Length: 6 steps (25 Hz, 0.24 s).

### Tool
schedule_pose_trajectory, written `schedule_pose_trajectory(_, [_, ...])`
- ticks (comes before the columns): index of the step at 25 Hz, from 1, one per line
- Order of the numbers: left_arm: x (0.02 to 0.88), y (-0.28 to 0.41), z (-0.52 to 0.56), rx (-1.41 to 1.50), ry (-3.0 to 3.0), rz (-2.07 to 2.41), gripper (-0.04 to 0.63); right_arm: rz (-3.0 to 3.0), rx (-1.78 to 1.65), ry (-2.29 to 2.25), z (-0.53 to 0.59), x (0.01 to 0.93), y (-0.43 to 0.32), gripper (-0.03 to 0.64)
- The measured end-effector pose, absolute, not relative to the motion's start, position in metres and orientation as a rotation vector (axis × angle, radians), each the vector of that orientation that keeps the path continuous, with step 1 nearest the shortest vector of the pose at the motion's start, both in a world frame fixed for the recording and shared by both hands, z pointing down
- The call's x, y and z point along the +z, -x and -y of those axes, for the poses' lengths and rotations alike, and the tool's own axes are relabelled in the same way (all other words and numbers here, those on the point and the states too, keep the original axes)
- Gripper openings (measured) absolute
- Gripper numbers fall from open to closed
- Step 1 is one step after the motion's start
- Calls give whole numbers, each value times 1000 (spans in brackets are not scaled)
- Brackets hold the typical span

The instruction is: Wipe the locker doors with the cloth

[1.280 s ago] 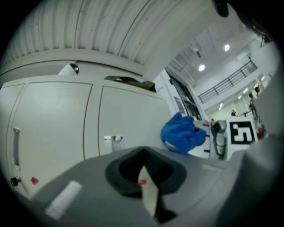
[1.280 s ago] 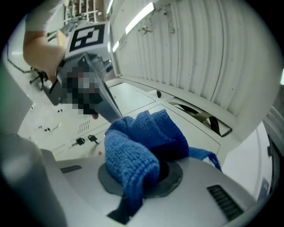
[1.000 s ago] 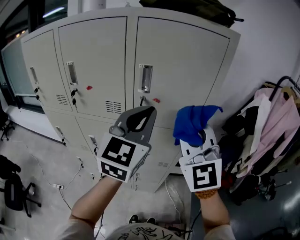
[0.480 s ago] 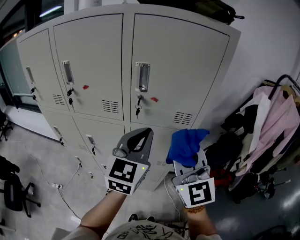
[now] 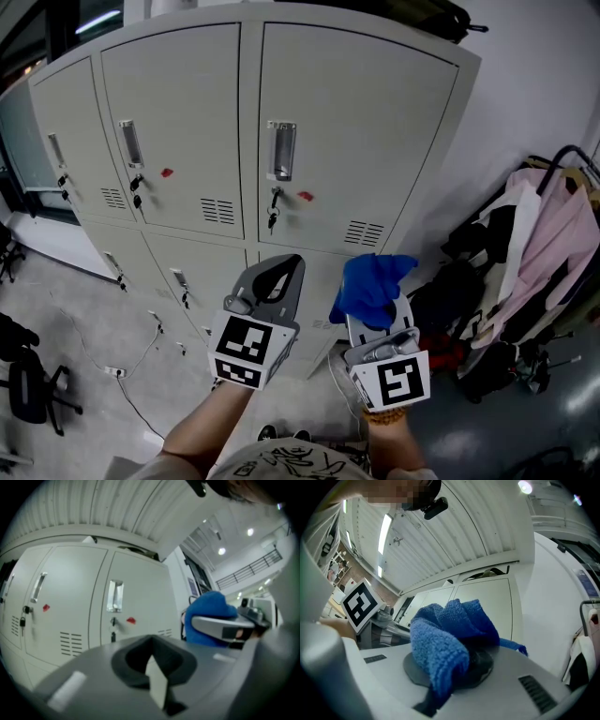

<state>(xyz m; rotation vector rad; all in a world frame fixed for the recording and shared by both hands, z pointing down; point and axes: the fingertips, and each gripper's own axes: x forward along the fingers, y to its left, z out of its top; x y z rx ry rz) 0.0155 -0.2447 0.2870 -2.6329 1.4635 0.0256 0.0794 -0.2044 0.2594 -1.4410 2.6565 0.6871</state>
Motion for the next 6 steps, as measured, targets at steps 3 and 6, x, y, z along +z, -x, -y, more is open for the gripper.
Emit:
schedule_pose_trajectory(3, [288,-16,244,30,2638,-1465,3,-2664,674,1432,203,261,-78,34])
schedule_pose_trajectory(6, [289,-17,244,13,2646,-1467,3,-2674,660,1422,202,265,-76,34])
